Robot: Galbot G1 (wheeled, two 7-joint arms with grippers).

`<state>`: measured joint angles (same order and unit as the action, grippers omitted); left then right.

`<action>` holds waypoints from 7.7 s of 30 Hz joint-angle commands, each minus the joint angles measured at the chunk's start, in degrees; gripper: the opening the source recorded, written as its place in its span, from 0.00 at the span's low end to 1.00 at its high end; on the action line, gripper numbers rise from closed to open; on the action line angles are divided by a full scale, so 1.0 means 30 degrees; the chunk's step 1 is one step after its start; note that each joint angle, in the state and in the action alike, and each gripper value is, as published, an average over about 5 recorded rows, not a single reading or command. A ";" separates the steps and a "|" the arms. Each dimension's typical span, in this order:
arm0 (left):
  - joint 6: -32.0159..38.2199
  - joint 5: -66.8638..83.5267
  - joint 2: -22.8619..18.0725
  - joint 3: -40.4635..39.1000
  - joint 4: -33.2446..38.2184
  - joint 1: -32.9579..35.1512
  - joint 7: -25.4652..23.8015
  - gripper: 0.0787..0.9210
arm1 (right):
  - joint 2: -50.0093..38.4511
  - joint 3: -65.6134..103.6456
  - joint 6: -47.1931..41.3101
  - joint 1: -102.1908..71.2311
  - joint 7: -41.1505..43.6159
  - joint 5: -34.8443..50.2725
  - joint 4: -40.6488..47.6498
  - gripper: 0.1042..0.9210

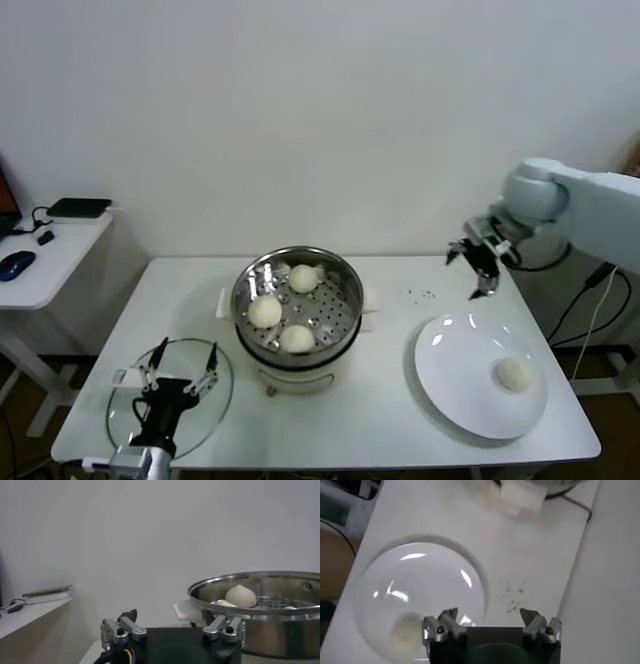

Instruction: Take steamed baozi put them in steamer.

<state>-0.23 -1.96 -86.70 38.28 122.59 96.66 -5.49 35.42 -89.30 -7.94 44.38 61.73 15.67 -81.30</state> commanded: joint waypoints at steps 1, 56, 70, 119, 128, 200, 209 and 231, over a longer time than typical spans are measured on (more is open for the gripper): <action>0.0032 -0.0052 -0.0033 -0.0059 0.0136 0.0138 0.0004 0.88 | -0.4084 0.1296 -0.1782 -0.4388 -0.0179 -0.1137 0.0477 0.88; 0.0023 -0.0270 -0.0144 -0.0045 -0.0366 0.0115 0.0015 0.88 | -0.1642 0.9036 0.1068 -1.3646 0.0176 -0.6987 0.4137 0.88; 0.0053 -0.0277 -0.0174 -0.0035 -0.0410 0.0132 0.0019 0.88 | -0.1624 0.9290 0.1042 -1.3627 0.0163 -0.6605 0.4161 0.64; 0.0243 -0.0147 0.0218 0.0256 -0.0026 0.0173 0.0054 0.88 | 1.3712 0.0754 -0.2566 -0.0431 -0.1266 1.0759 0.8073 0.64; 0.0167 -0.0142 0.0201 0.0237 -0.0105 0.0010 0.0059 0.88 | 1.3910 0.0611 -0.2734 -0.1948 -0.1642 1.0114 0.7260 0.64; 0.0263 -0.0202 0.0100 0.0227 -0.0104 -0.0018 0.0000 0.88 | 0.9088 0.2785 -0.2680 -0.1583 -0.3214 0.9822 0.4541 0.88; 0.0127 -0.0144 -0.0046 0.0172 0.0820 0.0132 -0.0072 0.88 | 0.3548 0.8376 -0.2214 -0.5222 -0.5678 0.7002 0.0605 0.88; 0.0251 -0.0854 -0.0853 -0.0154 0.1373 0.0874 0.0034 0.88 | -0.0060 3.2696 0.1534 -2.9431 -1.6846 0.2025 -0.6470 0.88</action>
<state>0.23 -4.09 -88.54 37.89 125.88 98.11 -5.54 35.24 -30.84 -9.58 -4.20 29.36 28.67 -91.31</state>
